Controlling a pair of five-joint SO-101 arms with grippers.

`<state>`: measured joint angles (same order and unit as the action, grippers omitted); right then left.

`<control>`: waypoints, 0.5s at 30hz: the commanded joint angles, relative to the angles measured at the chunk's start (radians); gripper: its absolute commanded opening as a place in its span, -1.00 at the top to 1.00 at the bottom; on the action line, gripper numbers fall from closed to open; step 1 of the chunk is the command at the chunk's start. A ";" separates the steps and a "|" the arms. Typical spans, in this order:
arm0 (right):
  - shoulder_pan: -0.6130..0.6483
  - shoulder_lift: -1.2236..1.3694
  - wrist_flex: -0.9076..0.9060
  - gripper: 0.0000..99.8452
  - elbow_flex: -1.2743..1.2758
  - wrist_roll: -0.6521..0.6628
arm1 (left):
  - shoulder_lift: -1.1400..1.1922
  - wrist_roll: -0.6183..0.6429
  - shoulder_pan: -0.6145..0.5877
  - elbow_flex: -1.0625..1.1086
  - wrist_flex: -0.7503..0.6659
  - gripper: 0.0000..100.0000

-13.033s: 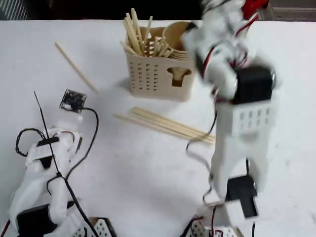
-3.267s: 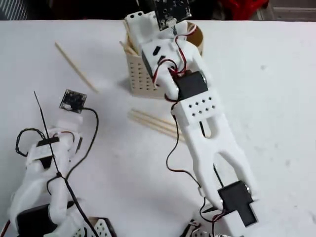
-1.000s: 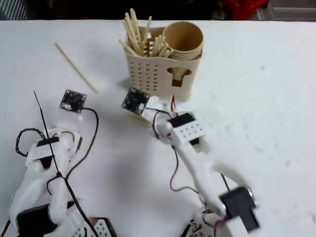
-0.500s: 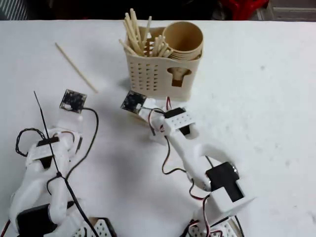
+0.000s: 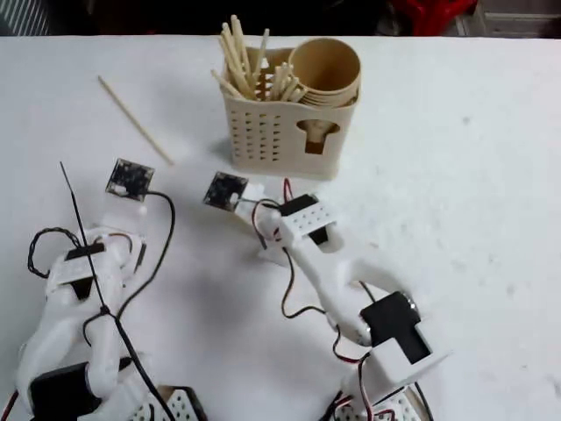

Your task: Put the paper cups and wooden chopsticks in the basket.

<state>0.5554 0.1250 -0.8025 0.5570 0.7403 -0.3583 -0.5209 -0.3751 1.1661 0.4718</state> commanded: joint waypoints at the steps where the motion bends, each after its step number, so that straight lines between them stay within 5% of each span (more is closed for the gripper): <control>1: 0.021 -0.074 -0.035 0.96 -0.005 -0.043 | -0.031 -0.011 0.016 0.002 -0.015 0.80; 15: 0.028 -0.352 -0.151 0.96 0.011 -0.092 | -0.031 -0.011 0.016 0.002 -0.015 0.80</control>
<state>0.5662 -0.1757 -0.9559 0.5631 0.6605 -0.3583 -0.5209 -0.3751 1.1661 0.4718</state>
